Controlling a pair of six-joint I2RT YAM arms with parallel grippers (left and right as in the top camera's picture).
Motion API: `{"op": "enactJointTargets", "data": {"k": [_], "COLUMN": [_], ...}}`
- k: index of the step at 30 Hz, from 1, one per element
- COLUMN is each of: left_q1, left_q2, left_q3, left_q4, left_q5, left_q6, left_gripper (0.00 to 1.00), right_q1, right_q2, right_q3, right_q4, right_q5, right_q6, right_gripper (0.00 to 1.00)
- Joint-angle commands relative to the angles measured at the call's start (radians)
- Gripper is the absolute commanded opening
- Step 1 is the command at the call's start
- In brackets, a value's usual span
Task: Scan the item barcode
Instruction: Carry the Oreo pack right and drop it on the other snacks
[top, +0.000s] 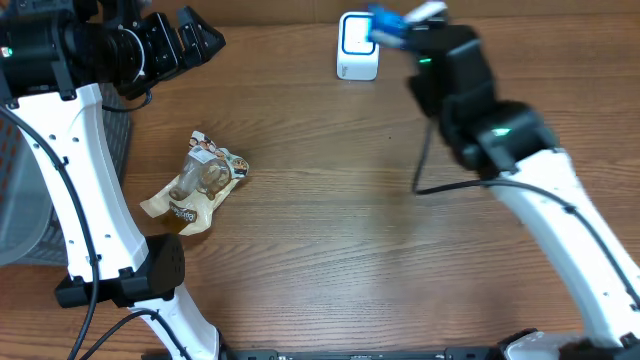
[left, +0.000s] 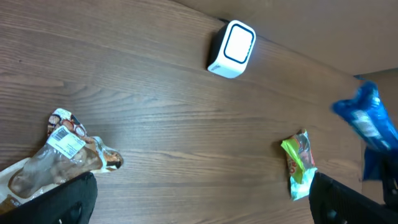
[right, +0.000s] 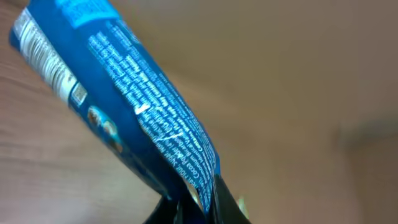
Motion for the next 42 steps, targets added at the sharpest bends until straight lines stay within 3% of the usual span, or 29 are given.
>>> {"op": "enactJointTargets", "data": {"k": [1, 5, 9, 17, 18, 20, 21, 23, 31, 35, 42], "left_q1": [-0.006, -0.006, -0.006, -0.006, -0.006, -0.006, -0.006, -0.006, -0.006, -0.006, -0.006], "left_q2": [-0.015, -0.016, -0.015, -0.015, -0.015, -0.015, -0.015, -0.015, -0.015, -0.015, -0.015], "left_q3": [0.014, 0.014, 0.014, 0.014, 0.014, 0.014, 0.014, 0.014, 0.014, 0.014, 0.014], "left_q4": [0.001, 0.001, 0.001, 0.001, 0.001, 0.001, 0.001, 0.001, 0.001, 0.001, 0.001], "left_q5": [0.001, 0.001, 0.001, 0.001, 0.001, 0.001, 0.001, 0.001, 0.001, 0.001, 0.001], "left_q6": [-0.013, -0.013, -0.013, -0.013, -0.013, -0.013, -0.013, -0.013, -0.013, -0.013, -0.013], "left_gripper": [1.0, 1.0, 1.0, 1.0, 0.99, 1.0, 1.0, 1.0, 1.0, 1.0, 1.0], "right_q1": [-0.172, -0.396, -0.561, -0.669, -0.669, -0.669, -0.669, -0.669, -0.62, -0.496, -0.282], "right_q2": [-0.035, -0.006, 0.034, 0.113, 0.116, 0.115, 0.114, 0.114, 0.113, 0.114, 0.166], "right_q3": [0.01, -0.023, -0.109, -0.304, -0.305, -0.304, -0.299, -0.282, -0.05, -0.005, -0.008], "right_q4": [-0.158, -0.292, -0.279, -0.156, -0.158, -0.153, -0.151, -0.154, -0.28, -0.167, 0.04], "right_q5": [-0.077, -0.247, -0.31, -0.313, -0.313, -0.313, -0.314, -0.338, -0.747, -1.016, -1.089], "right_q6": [0.484, 0.56, 0.56, 0.551, 0.548, 0.547, 0.547, 0.547, 0.483, 0.435, 0.58], "right_gripper": [0.04, 0.04, 0.04, 0.05, 0.11, 0.47, 0.59, 0.73, 0.81, 1.0, 1.0]}}
